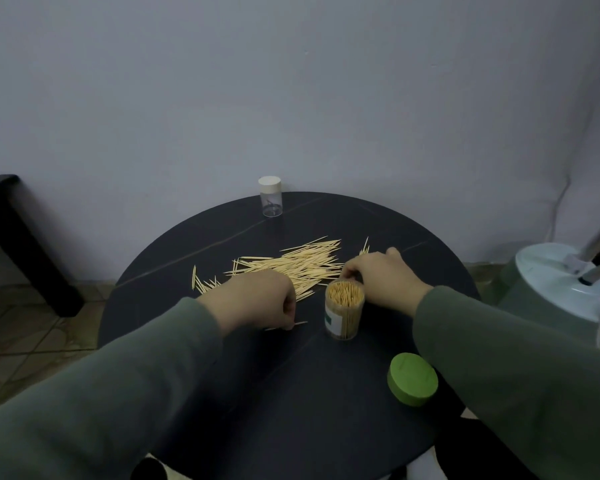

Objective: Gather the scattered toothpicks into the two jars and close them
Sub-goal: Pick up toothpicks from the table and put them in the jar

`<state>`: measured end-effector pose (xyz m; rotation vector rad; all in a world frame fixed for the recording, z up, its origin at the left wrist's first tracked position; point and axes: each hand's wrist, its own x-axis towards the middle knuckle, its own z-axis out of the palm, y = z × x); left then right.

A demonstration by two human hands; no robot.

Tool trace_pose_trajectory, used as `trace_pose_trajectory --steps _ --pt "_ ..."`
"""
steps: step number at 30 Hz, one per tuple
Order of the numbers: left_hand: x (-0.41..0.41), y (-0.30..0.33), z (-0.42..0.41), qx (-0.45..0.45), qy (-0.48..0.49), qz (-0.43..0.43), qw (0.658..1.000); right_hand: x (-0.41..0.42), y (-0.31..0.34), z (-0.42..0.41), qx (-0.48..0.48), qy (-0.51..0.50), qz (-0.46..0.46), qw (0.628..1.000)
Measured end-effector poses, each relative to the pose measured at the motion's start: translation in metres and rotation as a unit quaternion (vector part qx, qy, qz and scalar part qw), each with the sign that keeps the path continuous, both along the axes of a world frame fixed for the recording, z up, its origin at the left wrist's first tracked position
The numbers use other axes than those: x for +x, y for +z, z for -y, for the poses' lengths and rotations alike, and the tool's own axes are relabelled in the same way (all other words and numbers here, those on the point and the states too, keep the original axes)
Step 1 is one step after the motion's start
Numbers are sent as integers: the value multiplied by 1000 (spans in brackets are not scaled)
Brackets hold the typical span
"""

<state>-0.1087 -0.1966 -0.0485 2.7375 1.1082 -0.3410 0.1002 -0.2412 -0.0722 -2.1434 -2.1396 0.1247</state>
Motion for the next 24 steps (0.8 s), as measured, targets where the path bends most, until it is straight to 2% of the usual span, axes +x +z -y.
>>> trace_pose_trajectory --steps 8,12,16,24 --pt "22 -24 -15 113 37 86 989 13 -5 -12 49 -22 55 997" --pt "33 -28 -20 113 25 108 987 29 -1 -14 61 -24 108 992" --pt "41 -28 -22 99 10 136 986 44 3 -20 6 -14 180 984" --pt "58 -37 -18 105 -30 183 977 57 3 -42 -19 39 232 972"
